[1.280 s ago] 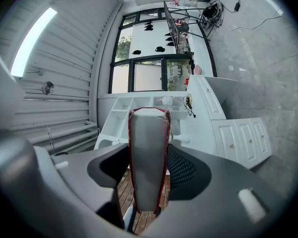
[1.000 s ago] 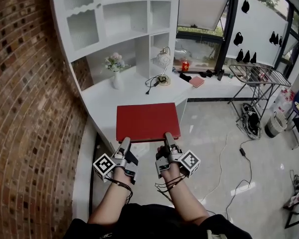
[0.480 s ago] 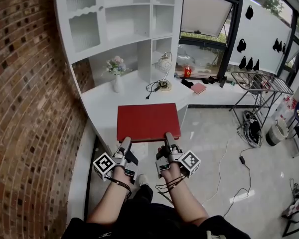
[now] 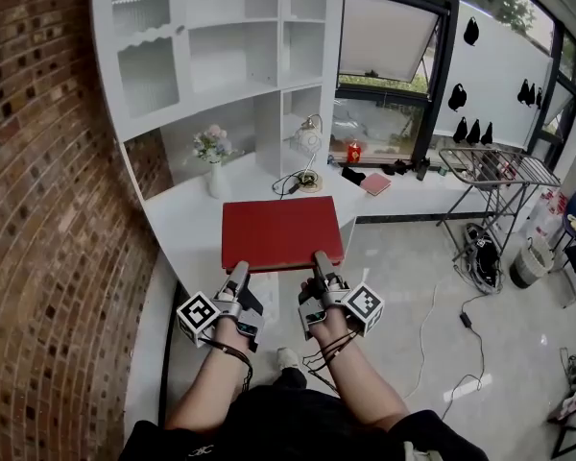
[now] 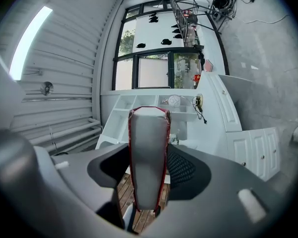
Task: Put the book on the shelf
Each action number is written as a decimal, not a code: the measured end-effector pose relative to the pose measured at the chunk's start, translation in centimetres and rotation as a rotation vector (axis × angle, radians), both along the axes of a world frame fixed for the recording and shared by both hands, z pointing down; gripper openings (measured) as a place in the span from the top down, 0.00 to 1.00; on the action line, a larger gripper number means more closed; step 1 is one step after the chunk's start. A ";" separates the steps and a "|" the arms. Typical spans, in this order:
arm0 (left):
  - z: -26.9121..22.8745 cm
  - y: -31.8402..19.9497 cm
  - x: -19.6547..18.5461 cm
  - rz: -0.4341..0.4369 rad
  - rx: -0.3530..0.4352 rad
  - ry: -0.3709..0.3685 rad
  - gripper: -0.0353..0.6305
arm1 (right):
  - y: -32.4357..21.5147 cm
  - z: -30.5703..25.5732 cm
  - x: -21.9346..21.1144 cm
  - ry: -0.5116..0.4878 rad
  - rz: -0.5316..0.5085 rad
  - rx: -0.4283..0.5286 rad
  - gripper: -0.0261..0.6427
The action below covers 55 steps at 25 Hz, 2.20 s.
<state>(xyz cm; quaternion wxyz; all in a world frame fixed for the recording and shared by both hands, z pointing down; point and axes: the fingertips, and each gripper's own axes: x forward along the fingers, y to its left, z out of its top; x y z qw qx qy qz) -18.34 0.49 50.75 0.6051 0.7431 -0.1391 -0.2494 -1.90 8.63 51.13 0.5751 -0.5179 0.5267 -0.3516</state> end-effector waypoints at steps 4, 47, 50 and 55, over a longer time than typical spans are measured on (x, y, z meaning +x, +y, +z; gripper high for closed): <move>0.8 -2.2 3.0 0.016 -0.006 -0.008 0.61 | -2.2 -0.2 3.1 0.014 0.012 -0.006 0.60; 2.3 -33.9 20.7 -0.199 -0.088 -0.053 0.61 | -37.5 2.8 21.8 -0.052 -0.215 -0.098 0.60; 2.1 -34.8 20.7 -0.242 -0.090 -0.056 0.61 | -39.1 2.8 22.0 -0.053 -0.257 -0.104 0.60; 1.2 -36.2 20.9 -0.339 -0.073 -0.046 0.61 | -42.2 1.7 22.6 -0.027 -0.361 -0.085 0.60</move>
